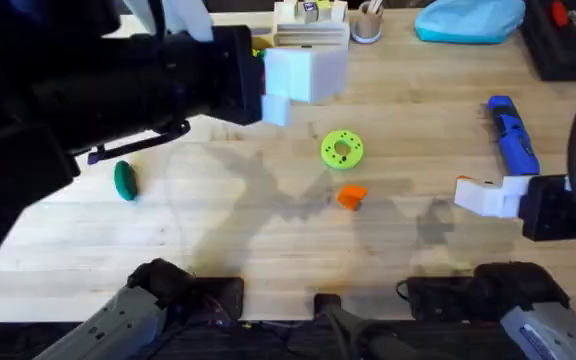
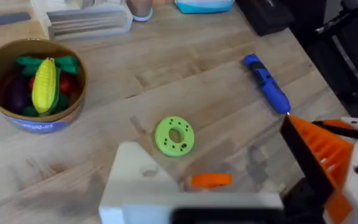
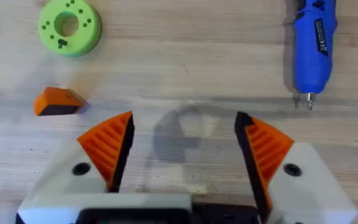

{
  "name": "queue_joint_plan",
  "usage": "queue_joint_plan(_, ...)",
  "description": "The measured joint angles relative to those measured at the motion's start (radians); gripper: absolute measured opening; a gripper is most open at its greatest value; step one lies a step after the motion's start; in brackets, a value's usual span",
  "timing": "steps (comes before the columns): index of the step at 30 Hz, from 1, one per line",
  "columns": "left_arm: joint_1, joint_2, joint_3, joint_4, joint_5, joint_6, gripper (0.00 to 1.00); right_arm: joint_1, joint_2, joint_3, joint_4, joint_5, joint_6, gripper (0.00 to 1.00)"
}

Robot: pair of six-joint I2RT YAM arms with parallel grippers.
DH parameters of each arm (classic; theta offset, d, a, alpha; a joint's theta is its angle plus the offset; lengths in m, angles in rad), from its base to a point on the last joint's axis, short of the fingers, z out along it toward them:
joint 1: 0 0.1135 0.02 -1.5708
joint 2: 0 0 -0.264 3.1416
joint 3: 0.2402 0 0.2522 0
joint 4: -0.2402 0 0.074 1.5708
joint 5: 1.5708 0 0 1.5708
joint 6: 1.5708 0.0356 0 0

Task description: Pick up the gripper from the table and insert it into the empty holder that is missing its gripper. Then pick up a screw, insert it into the mounting hole, and use the screwdriver to tighten it. Finally, clean up the table by picking up the vegetable and placing it into the bucket.

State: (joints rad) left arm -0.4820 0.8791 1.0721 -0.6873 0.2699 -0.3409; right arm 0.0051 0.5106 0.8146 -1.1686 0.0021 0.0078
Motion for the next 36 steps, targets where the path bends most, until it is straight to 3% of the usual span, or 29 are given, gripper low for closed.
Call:
queue_joint_plan(4, 0.000, 0.001, 0.000, -0.038, -0.010, -0.008, 0.993, 0.000, 0.000, 0.000, 0.000, 0.000, 0.000, 0.947)
queue_joint_plan(7, 0.000, 0.008, 0.000, -0.010, -0.028, 0.024, 0.993, 0.000, 0.000, 0.000, 0.000, 0.000, 0.000, 0.948)
queue_joint_plan(13, 0.000, 0.003, -0.074, 0.211, -0.034, 0.223, 0.992, 0.000, 0.000, 0.000, 0.000, 0.000, 0.000, 0.947)
queue_joint_plan(16, -0.004, -0.040, -0.214, 0.372, -0.034, 0.298, 0.993, 0.000, 0.000, 0.000, 0.000, 0.000, 0.000, 0.947)
queue_joint_plan(19, -0.012, -0.132, -0.421, 0.578, -0.034, 0.341, 0.992, 0.000, 0.000, 0.000, 0.000, 0.000, 0.000, 0.947)
queue_joint_plan(22, -0.018, -0.261, -0.629, 0.775, -0.028, 0.363, 0.993, 0.000, 0.000, 0.000, 0.000, 0.000, 0.000, 0.947)
queue_joint_plan(26, -0.032, -0.434, -0.851, 0.926, -0.026, 0.364, 0.992, 0.000, 0.000, 0.000, 0.000, 0.000, 0.000, 0.947)
queue_joint_plan(32, -0.035, -0.653, -1.048, 0.948, -0.025, 0.302, 0.993, 0.000, 0.000, 0.000, 0.000, 0.000, 0.000, 0.947)
queue_joint_plan(36, -0.035, -0.767, -1.067, 0.843, -0.006, 0.268, 0.993, 0.000, 0.000, 0.000, 0.000, 0.000, 0.000, 0.947)
